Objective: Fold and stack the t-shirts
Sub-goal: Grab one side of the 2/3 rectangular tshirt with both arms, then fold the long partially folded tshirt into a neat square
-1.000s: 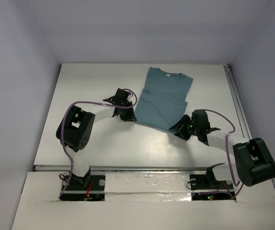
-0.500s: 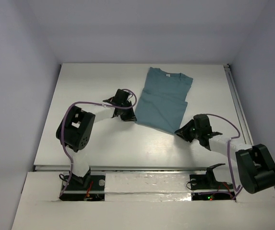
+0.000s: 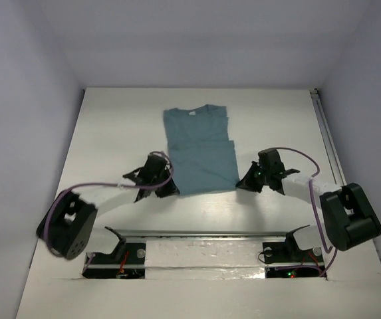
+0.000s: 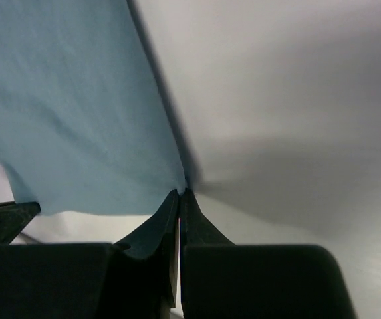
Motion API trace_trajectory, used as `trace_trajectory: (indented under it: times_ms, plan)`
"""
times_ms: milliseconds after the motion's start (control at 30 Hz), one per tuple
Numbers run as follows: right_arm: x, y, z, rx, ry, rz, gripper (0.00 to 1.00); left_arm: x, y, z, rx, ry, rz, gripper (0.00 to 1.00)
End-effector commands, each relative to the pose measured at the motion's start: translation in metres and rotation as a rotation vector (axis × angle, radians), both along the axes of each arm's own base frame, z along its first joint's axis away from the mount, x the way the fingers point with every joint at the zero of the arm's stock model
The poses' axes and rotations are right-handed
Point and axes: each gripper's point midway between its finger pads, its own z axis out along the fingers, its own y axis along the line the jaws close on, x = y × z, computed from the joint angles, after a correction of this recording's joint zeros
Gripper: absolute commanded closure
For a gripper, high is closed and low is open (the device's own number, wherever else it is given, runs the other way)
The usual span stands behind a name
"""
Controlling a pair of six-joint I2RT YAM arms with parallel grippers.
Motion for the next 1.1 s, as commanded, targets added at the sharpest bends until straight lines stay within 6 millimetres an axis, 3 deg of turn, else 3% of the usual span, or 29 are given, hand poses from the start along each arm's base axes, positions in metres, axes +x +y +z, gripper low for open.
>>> trace_trajectory:
  times_ms: [0, 67, 133, 167, 267, 367, 400, 467, 500, 567, 633, 667, 700, 767, 800, 867, 900, 933, 1000, 1067]
  plan:
    - [-0.043, 0.013, 0.013, -0.028, 0.056, 0.195, 1.00, -0.048, 0.009, 0.003, -0.039, 0.083, 0.078, 1.00]
    - [-0.071, 0.006, 0.017, -0.030, 0.110, 0.201, 1.00, -0.067, 0.014, 0.020, -0.089, 0.077, 0.093, 1.00]
    - [-0.091, 0.003, 0.036, 0.008, 0.060, 0.215, 1.00, -0.081, 0.023, 0.033, -0.138, 0.084, 0.137, 1.00]
    - [-0.107, -0.003, 0.037, 0.003, 0.094, 0.219, 1.00, -0.084, 0.026, 0.037, -0.145, 0.080, 0.150, 1.00]
    - [-0.127, -0.004, 0.054, 0.038, 0.090, 0.264, 1.00, -0.092, 0.036, 0.048, -0.151, 0.067, 0.174, 1.00]
    - [-0.123, -0.003, 0.075, 0.037, 0.045, 0.294, 1.00, -0.094, 0.044, 0.054, -0.117, 0.061, 0.185, 1.00]
    - [-0.119, -0.002, 0.081, 0.032, 0.028, 0.298, 1.00, -0.088, 0.045, 0.065, -0.120, 0.031, 0.193, 1.00]
    - [-0.098, 0.001, 0.099, 0.001, -0.029, 0.301, 1.00, -0.084, 0.050, 0.073, -0.090, 0.003, 0.207, 1.00]
    - [-0.089, 0.001, 0.104, -0.016, -0.052, 0.299, 1.00, -0.072, 0.052, 0.087, -0.083, -0.049, 0.230, 1.00]
    - [-0.059, 0.004, 0.119, -0.066, -0.103, 0.292, 1.00, -0.059, 0.052, 0.094, -0.052, -0.080, 0.238, 1.00]
    - [-0.036, 0.005, 0.127, -0.107, -0.144, 0.292, 1.00, -0.034, 0.048, 0.111, -0.039, -0.129, 0.262, 1.00]
    - [-0.015, 0.008, 0.136, -0.117, -0.168, 0.279, 1.00, -0.023, 0.049, 0.116, -0.025, -0.149, 0.273, 1.00]
    - [-0.003, 0.009, 0.141, -0.122, -0.183, 0.273, 1.00, -0.008, 0.048, 0.134, -0.024, -0.199, 0.270, 1.00]
    - [0.018, 0.010, 0.150, -0.124, -0.211, 0.273, 1.00, 0.020, 0.055, 0.141, 0.007, -0.220, 0.310, 1.00]
    - [0.040, 0.008, 0.160, -0.126, -0.230, 0.254, 1.00, 0.036, 0.056, 0.159, -0.003, -0.264, 0.323, 1.00]
    - [0.062, 0.005, 0.167, -0.138, -0.253, 0.250, 1.00, 0.065, 0.072, 0.161, 0.044, -0.279, 0.355, 1.00]
    - [0.084, 0.001, 0.172, -0.141, -0.259, 0.232, 1.00, 0.082, 0.073, 0.169, 0.052, -0.295, 0.359, 1.00]
    - [0.094, 0.001, 0.174, -0.139, -0.266, 0.243, 1.00, 0.094, 0.076, 0.173, 0.071, -0.318, 0.356, 1.00]
    - [0.115, 0.003, 0.174, -0.148, -0.272, 0.245, 1.00, 0.125, 0.081, 0.174, 0.107, -0.323, 0.374, 1.00]
    - [0.148, 0.004, 0.171, -0.142, -0.270, 0.246, 1.00, 0.145, 0.085, 0.170, 0.143, -0.322, 0.371, 1.00]
